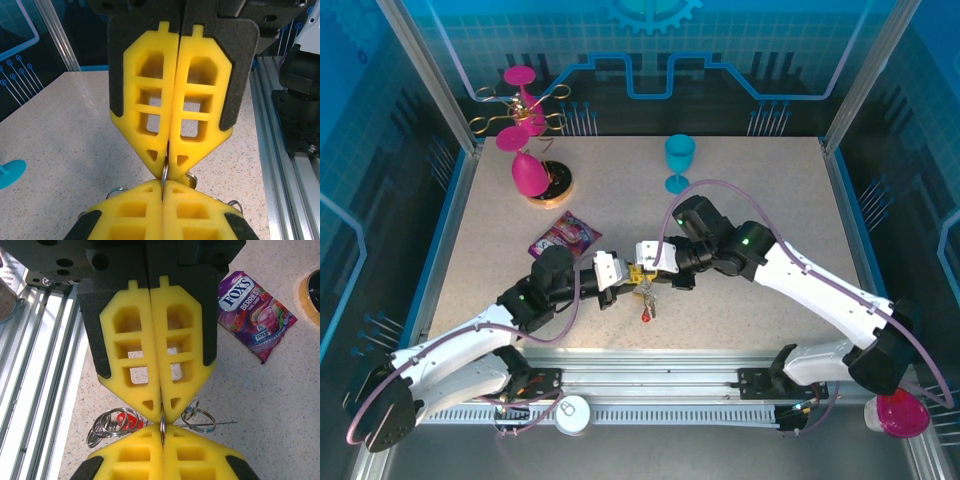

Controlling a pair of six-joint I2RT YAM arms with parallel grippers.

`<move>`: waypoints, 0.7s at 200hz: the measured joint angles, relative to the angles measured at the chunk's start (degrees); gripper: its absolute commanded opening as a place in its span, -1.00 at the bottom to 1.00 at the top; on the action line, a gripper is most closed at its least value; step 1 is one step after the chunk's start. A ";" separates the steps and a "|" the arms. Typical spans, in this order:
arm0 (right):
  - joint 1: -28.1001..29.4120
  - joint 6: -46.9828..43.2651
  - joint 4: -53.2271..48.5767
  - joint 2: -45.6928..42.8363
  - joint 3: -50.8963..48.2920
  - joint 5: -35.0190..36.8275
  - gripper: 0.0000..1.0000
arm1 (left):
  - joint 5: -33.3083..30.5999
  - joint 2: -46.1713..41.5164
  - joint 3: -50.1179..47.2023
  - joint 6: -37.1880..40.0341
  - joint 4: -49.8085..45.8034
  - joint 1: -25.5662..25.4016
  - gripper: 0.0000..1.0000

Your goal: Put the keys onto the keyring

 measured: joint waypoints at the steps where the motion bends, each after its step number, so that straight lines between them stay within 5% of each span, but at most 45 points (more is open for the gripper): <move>1: -0.13 -0.13 0.24 -0.17 -0.24 -0.22 -0.52 | 0.00 0.00 -0.02 -0.04 0.11 0.00 -1.00; 39: -5.05 4.94 7.06 -6.12 -7.48 -7.06 -0.29 | 0.13 -0.04 -0.96 -1.29 4.28 0.00 -1.00; 140: -8.48 11.61 16.37 -7.96 -13.60 -15.30 -0.33 | 0.61 -0.04 -1.62 -3.13 8.61 0.00 -1.00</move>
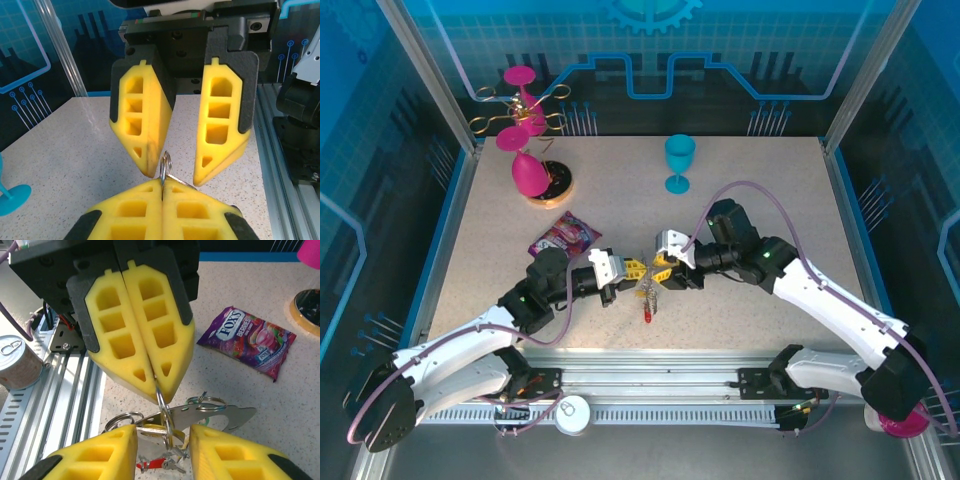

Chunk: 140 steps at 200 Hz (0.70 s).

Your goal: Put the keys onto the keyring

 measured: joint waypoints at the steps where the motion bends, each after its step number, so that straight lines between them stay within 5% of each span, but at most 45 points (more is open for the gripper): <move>1: -0.02 0.04 0.00 -0.04 -0.02 -0.04 -0.33 | 0.00 0.00 0.00 0.00 0.02 0.00 -1.00; 76: -0.33 1.46 2.19 -0.42 -0.09 -2.45 -0.59 | 0.70 0.00 -0.02 -1.07 0.57 0.00 -1.00; 107: -0.35 1.68 3.02 -0.35 -0.09 -3.23 -1.00 | 1.05 0.00 -0.02 -1.49 0.61 0.02 -1.00; 140: -0.52 1.20 2.14 0.13 0.02 -3.78 -1.00 | 1.03 0.02 -0.15 -1.49 0.55 0.07 -1.00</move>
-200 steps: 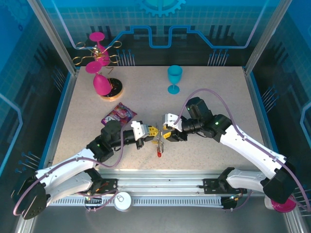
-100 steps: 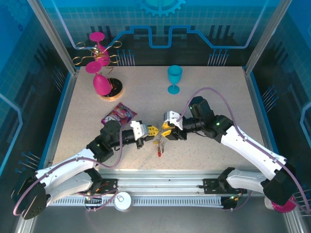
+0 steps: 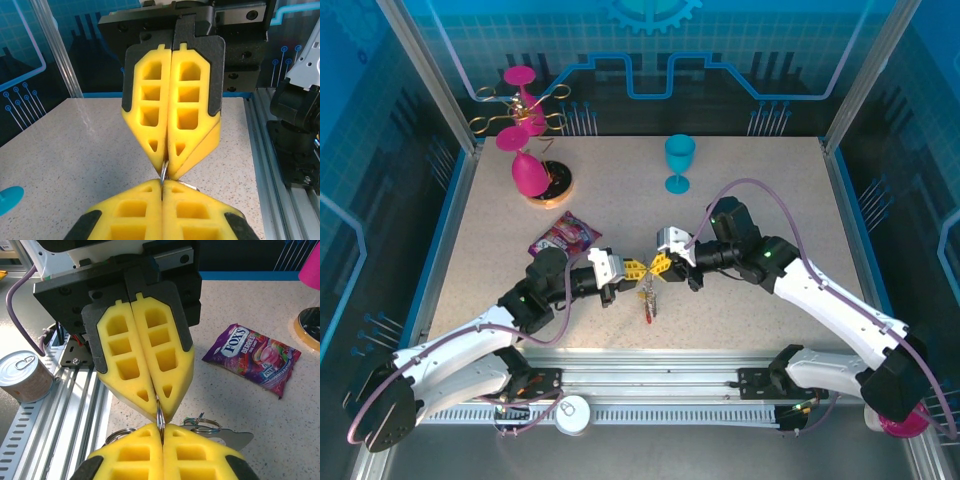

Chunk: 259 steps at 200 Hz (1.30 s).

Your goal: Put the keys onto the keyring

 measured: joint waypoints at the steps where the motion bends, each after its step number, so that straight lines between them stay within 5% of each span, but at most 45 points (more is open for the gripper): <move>1: 0.00 -0.07 -0.07 0.02 0.02 0.00 -1.00 | 0.00 0.00 0.00 0.00 0.00 0.00 -1.00; 54: 1.99 -3.50 -6.14 2.03 3.65 3.06 -1.00 | 0.02 0.00 0.44 2.03 -3.23 -0.07 -0.75; 131: 5.09 -8.68 -15.10 6.08 9.99 9.49 -1.00 | 0.48 0.96 2.29 4.72 -8.76 -0.07 -1.00; 139: 5.11 -8.63 -15.19 6.05 9.99 9.66 -0.79 | 0.50 0.96 2.38 4.76 -9.03 -0.07 -1.00; 159: 4.22 -6.43 -13.29 5.27 9.25 8.92 -0.42 | 0.46 0.85 2.43 4.76 -8.79 -0.07 -1.00; 196: -0.48 0.98 -8.02 -0.72 3.91 6.21 -0.40 | 0.42 0.20 1.79 4.55 -6.43 -0.07 -1.00; 259: -0.59 7.69 -3.58 -1.09 0.24 2.21 -0.47 | 0.42 0.00 1.22 3.87 -3.52 -0.07 -1.00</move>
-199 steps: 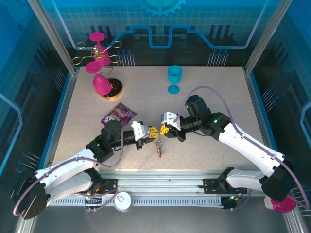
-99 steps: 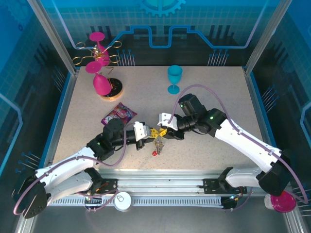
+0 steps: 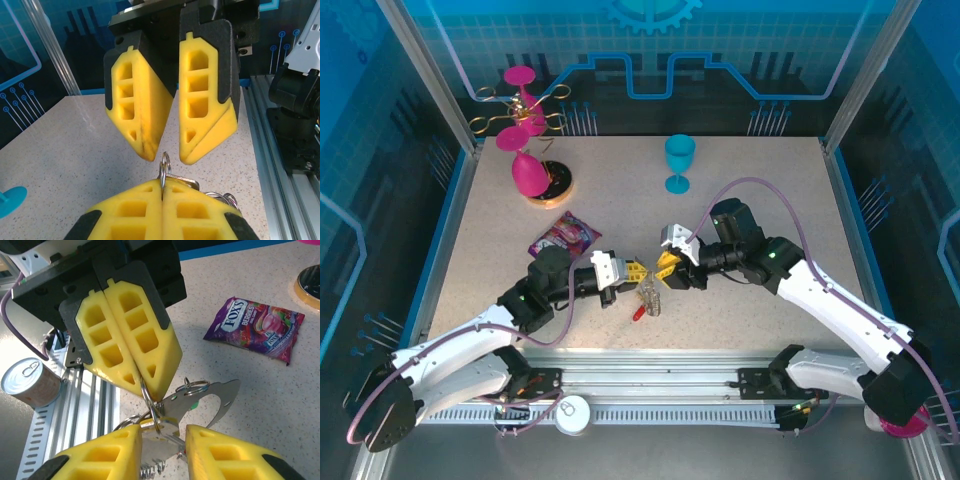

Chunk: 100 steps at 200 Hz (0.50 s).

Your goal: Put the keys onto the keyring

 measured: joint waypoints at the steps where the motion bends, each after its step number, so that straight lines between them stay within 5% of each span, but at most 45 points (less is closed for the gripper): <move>1: 0.00 0.02 0.07 0.00 -0.02 -0.02 -0.48 | 0.00 0.00 0.00 0.00 0.02 0.00 -1.00; 57: -0.02 1.11 1.25 0.63 -0.02 -1.86 -1.00 | -0.37 -0.02 0.00 -0.70 0.46 0.02 -1.00; 100: -0.72 1.60 0.85 1.18 -0.02 -2.49 -1.00 | -0.39 -0.31 -0.31 -1.29 1.84 0.00 -1.00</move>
